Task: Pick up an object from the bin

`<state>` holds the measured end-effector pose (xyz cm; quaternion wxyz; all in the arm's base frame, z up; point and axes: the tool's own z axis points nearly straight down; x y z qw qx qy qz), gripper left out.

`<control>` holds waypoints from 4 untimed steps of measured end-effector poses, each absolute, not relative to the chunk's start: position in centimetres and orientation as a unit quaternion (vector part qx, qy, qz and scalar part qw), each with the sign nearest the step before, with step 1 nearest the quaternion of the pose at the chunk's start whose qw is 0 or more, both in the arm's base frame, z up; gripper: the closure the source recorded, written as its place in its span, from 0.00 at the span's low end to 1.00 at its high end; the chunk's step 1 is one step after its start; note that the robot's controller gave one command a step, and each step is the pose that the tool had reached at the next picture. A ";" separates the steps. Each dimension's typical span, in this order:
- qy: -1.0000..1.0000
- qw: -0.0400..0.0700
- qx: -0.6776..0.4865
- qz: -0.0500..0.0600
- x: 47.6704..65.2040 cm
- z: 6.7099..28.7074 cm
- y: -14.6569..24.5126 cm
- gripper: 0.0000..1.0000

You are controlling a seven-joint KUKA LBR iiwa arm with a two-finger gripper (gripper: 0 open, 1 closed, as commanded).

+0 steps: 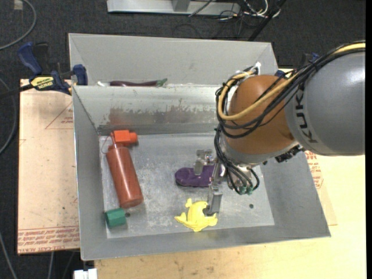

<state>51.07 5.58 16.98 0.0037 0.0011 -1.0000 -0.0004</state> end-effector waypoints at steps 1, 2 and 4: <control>-1.000 0.000 0.000 -0.001 51.2 17.4 5.6 0.00; -1.000 -0.003 0.026 -0.001 53.4 14.2 5.0 0.00; -0.997 -0.002 0.081 -0.001 60.1 7.1 3.3 1.00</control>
Offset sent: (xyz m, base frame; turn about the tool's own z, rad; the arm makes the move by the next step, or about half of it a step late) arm 0.0581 -0.0208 -0.0998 -0.1448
